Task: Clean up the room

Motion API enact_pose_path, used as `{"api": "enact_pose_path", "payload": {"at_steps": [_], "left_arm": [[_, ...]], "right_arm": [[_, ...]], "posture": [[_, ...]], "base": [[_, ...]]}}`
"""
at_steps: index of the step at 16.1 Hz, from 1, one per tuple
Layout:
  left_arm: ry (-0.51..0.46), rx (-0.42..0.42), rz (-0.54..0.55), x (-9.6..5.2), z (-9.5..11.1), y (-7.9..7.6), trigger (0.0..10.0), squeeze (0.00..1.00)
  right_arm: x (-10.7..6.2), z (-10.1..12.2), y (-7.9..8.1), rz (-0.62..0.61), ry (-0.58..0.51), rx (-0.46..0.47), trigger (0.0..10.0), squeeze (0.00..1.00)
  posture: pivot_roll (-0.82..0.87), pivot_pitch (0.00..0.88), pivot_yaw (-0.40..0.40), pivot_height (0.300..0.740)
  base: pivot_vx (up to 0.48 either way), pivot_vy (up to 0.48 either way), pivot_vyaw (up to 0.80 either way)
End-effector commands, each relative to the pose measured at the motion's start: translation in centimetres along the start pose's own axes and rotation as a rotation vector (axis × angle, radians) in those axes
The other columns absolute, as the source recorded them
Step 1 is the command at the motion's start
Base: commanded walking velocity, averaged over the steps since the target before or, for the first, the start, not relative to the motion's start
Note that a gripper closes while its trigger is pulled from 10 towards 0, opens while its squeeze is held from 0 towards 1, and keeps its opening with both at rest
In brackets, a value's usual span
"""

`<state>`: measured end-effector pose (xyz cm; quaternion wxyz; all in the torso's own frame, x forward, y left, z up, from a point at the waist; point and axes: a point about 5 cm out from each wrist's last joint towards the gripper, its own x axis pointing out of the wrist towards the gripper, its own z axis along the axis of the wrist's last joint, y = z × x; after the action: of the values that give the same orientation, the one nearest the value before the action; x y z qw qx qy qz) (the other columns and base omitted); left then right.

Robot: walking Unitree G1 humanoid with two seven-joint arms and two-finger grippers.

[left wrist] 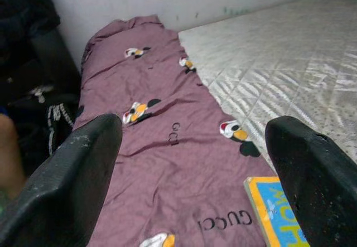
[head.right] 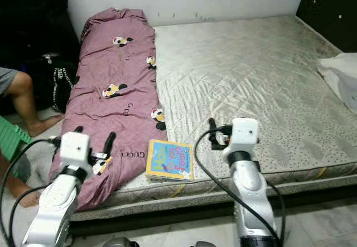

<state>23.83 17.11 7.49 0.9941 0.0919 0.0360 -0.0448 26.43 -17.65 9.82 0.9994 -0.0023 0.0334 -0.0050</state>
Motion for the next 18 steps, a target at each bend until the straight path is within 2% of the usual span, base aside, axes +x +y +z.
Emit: {"api": "enact_pose_path", "payload": {"at_steps": [1,5,12,18], "left_arm": [[-0.005,0.004,0.015,-0.21,0.22,0.65,10.0,0.0],[-0.011,-0.009,0.034,-0.06,0.36,0.96,10.0,0.0],[-0.008,-0.018,0.034,-0.14,0.34,0.62,10.0,0.0],[-0.013,-0.022,0.019,-0.05,0.63,0.34,10.0,0.0]], "right_arm": [[-0.05,-0.17,-0.25,-0.001,0.003,0.006,10.0,0.0],[0.37,0.05,0.58,0.04,0.001,0.001,10.0,0.0],[0.58,0.31,0.51,0.053,-0.001,-0.001,10.0,0.0],[0.44,0.18,0.69,0.069,0.011,0.002,10.0,0.0]], "posture": [[-0.09,0.0,-0.001,0.74],[-0.09,0.0,-0.016,0.74],[-0.09,0.0,-0.031,0.74],[-0.09,0.0,-0.042,0.691]], "base": [[0.0,0.0,0.0],[0.0,0.0,0.0],[0.0,0.0,0.0],[0.0,0.0,0.0]]}}
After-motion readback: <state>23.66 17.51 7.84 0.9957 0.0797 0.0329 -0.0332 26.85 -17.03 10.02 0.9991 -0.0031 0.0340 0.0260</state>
